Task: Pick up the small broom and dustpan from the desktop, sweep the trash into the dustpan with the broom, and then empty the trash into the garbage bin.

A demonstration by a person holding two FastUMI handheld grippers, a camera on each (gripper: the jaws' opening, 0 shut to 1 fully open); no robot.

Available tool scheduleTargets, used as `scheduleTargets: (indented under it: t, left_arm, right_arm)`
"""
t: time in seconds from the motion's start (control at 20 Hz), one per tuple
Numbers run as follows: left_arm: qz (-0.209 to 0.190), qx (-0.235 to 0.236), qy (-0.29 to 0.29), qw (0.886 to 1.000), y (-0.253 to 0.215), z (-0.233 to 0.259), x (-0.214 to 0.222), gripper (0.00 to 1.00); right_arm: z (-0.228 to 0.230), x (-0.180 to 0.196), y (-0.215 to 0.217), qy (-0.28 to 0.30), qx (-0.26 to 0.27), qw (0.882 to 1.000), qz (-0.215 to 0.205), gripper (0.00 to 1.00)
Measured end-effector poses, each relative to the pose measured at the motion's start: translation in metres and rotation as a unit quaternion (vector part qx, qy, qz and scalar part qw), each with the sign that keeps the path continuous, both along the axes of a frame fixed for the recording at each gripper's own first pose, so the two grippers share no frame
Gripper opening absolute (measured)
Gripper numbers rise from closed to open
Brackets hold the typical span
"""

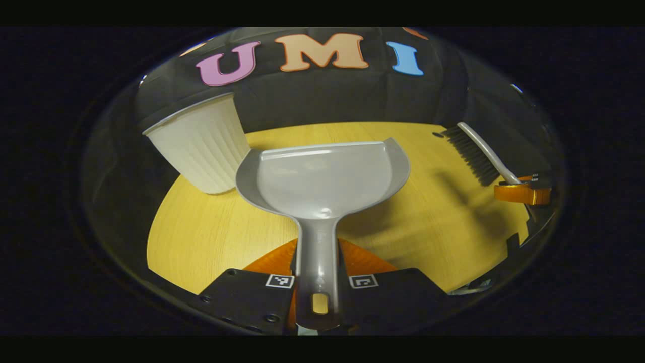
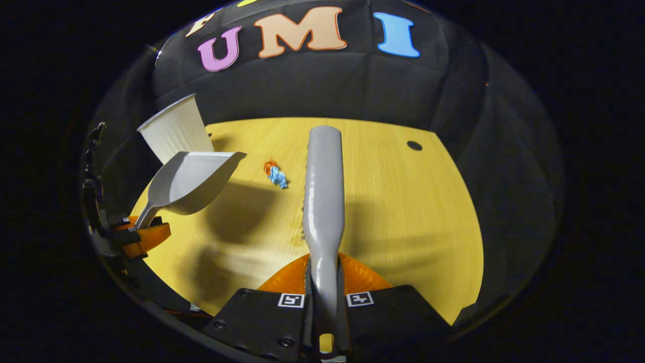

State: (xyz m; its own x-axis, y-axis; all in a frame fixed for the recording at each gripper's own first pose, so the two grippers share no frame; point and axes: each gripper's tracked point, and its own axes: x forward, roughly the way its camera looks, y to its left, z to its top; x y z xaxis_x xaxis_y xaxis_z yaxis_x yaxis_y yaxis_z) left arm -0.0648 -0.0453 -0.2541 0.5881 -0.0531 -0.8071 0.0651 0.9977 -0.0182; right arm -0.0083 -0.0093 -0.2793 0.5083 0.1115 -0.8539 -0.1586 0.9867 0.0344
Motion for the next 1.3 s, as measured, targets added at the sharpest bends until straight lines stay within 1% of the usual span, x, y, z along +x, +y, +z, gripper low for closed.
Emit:
scheduleTargets:
  t: [0.05,0.1,0.15,0.2,0.25,0.3,0.4,0.55,0.7,0.75,0.8,0.85,0.9,0.95,1.0,1.05,1.1,1.15,1.2,1.3]
  left_arm:
    - [-0.001,-0.002,-0.008,1.0,0.0,0.008,0.003,0.25]
    - [0.001,0.0,-0.015,1.0,-0.002,0.018,0.005,0.23]
    - [-0.007,0.003,-0.027,1.0,-0.002,0.025,0.005,0.27]
    - [-0.012,0.001,-0.046,0.999,-0.005,0.036,0.005,0.25]
    - [-0.018,0.004,-0.053,0.998,-0.007,0.042,0.005,0.27]
    - [-0.031,0.011,-0.054,0.998,-0.01,0.045,0.005,0.24]
    - [-0.045,0.01,-0.047,0.998,-0.015,0.041,0.005,0.25]
    - [-0.058,0.009,-0.022,0.998,-0.014,0.016,0.002,0.24]
    - [-0.078,0.017,0.007,0.997,-0.016,-0.014,-0.006,0.25]
    - [-0.086,0.02,0.025,0.996,-0.015,-0.028,-0.015,0.25]
    - [-0.091,0.019,0.034,0.995,-0.015,-0.038,-0.018,0.25]
    - [-0.094,0.021,0.039,0.995,-0.015,-0.047,-0.018,0.25]
    - [-0.104,0.028,0.046,0.993,-0.015,-0.055,-0.016,0.25]
    - [-0.113,0.034,0.048,0.992,-0.017,-0.061,-0.013,0.25]
    - [-0.119,0.036,0.051,0.991,-0.019,-0.068,-0.013,0.27]
    - [-0.127,0.037,0.056,0.99,-0.021,-0.073,-0.013,0.25]
    - [-0.133,0.038,0.063,0.988,-0.022,-0.076,-0.016,0.27]
    - [-0.138,0.038,0.067,0.987,-0.023,-0.081,-0.016,0.25]
    - [-0.143,0.038,0.07,0.986,-0.024,-0.083,-0.016,0.25]
    - [-0.152,0.037,0.076,0.985,-0.025,-0.084,-0.019,0.27]
  right_arm:
    - [0.015,0.006,0.005,-0.015,0.006,1.0,-0.003,0.12]
    - [0.032,0.009,0.008,-0.031,0.011,0.999,-0.007,0.14]
    - [0.046,0.016,0.007,-0.045,0.013,0.999,-0.004,0.15]
    - [0.06,0.028,0.009,-0.061,0.013,0.998,-0.003,0.15]
    - [0.078,0.031,0.008,-0.073,0.017,0.997,-0.004,0.14]
    - [0.084,0.035,0.007,-0.075,0.016,0.997,-0.002,0.15]
    - [0.082,0.043,0.007,-0.091,0.015,0.996,0.004,0.15]
    - [0.056,0.074,0.001,-0.094,-0.037,0.994,0.047,0.14]
    - [0.011,0.109,-0.003,-0.077,-0.079,0.99,0.086,0.15]
    - [-0.005,0.122,-0.003,-0.063,-0.101,0.987,0.108,0.15]
    - [-0.017,0.138,0.002,-0.068,-0.111,0.984,0.122,0.14]
    - [-0.029,0.146,0.006,-0.061,-0.118,0.981,0.139,0.15]
    - [-0.041,0.159,0.01,-0.053,-0.125,0.978,0.155,0.11]
    - [-0.047,0.166,0.012,-0.047,-0.132,0.976,0.17,0.14]
    - [-0.06,0.171,0.014,-0.028,-0.141,0.972,0.187,0.15]
    - [-0.065,0.174,0.018,-0.013,-0.144,0.969,0.202,0.14]
    - [-0.067,0.175,0.022,-0.004,-0.144,0.967,0.212,0.14]
    - [-0.071,0.172,0.026,0.015,-0.149,0.962,0.227,0.14]
    - [-0.078,0.176,0.034,0.016,-0.15,0.959,0.241,0.14]
    - [-0.095,0.167,0.041,0.041,-0.161,0.949,0.268,0.15]
